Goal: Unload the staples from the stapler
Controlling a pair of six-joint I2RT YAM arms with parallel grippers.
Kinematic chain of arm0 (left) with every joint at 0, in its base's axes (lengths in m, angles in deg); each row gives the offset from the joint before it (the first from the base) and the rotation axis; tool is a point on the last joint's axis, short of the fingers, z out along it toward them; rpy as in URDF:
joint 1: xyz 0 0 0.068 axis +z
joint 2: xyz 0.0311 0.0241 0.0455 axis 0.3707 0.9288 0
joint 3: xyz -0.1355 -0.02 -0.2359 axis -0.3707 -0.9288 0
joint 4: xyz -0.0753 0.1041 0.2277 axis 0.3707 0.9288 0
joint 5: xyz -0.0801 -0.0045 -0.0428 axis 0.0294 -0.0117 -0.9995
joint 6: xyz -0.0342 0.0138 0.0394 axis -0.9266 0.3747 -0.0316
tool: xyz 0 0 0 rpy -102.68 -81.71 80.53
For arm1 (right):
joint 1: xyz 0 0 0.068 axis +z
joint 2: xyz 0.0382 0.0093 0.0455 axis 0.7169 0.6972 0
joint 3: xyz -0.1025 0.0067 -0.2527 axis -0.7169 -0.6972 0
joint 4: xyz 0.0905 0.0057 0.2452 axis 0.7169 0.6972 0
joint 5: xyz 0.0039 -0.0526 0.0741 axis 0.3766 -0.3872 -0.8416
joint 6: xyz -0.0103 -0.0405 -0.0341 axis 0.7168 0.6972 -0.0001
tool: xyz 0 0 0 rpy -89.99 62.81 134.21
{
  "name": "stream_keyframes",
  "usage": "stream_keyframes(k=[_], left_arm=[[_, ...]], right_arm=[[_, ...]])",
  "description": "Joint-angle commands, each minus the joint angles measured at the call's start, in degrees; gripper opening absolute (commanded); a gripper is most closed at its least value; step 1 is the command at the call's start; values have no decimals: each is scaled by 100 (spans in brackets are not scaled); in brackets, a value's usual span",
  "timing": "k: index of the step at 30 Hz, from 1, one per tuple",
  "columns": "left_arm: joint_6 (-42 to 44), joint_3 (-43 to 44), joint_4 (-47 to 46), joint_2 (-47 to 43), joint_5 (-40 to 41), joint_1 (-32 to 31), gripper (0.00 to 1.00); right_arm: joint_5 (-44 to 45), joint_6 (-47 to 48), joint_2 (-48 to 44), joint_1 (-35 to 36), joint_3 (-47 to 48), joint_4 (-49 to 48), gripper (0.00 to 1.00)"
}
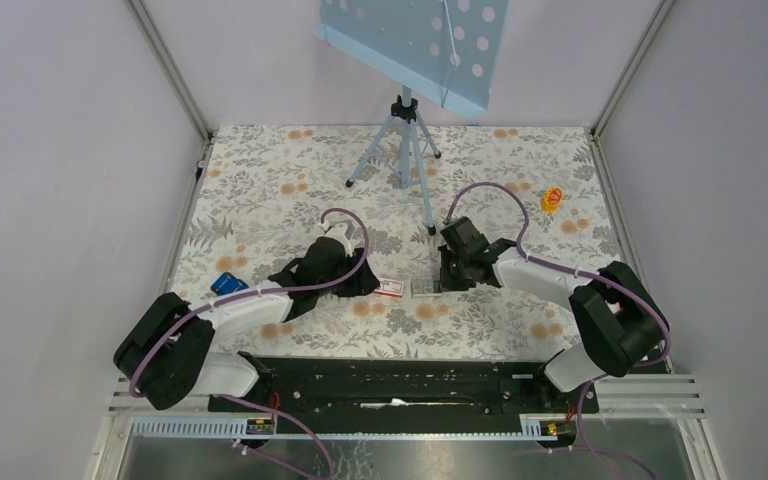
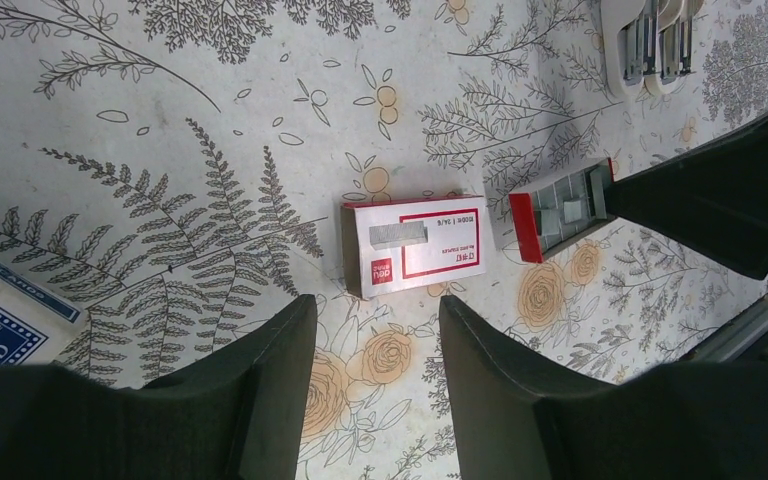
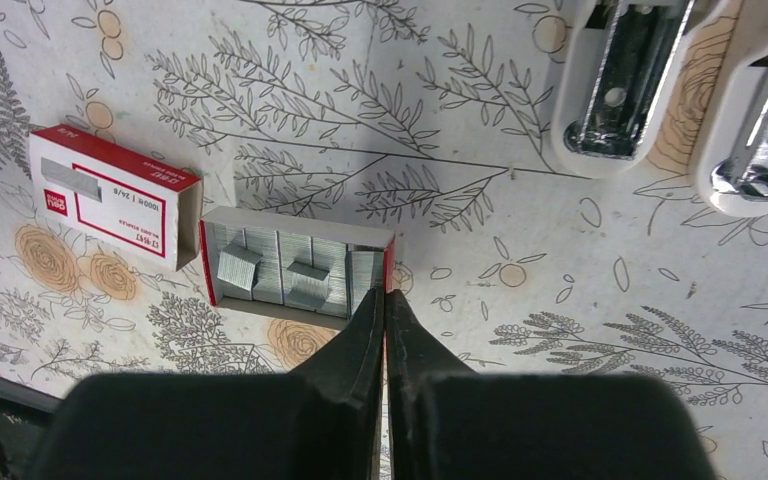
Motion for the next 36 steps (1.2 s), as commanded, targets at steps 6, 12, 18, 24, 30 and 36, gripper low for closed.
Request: stream_keyframes(k=[6, 12, 18, 24, 30, 36], left_arm=[[167, 89, -398, 205, -61, 31, 52], [214, 148, -478, 365, -118, 27, 51], [218, 141, -592, 456, -195, 28, 51], [229, 156, -703, 577, -247, 27, 49], [221, 179, -787, 675, -280, 28, 48], [214, 179, -848, 769, -292, 32, 48]], right_arm=[[77, 138, 135, 220, 168, 55, 0], [80, 165, 274, 304, 253, 64, 0], [77, 166, 344, 345, 297, 30, 0], [76, 160, 397, 376, 372, 39, 0], [77, 175, 456, 381, 419, 25, 0], [82, 186, 508, 386, 460, 7, 0]])
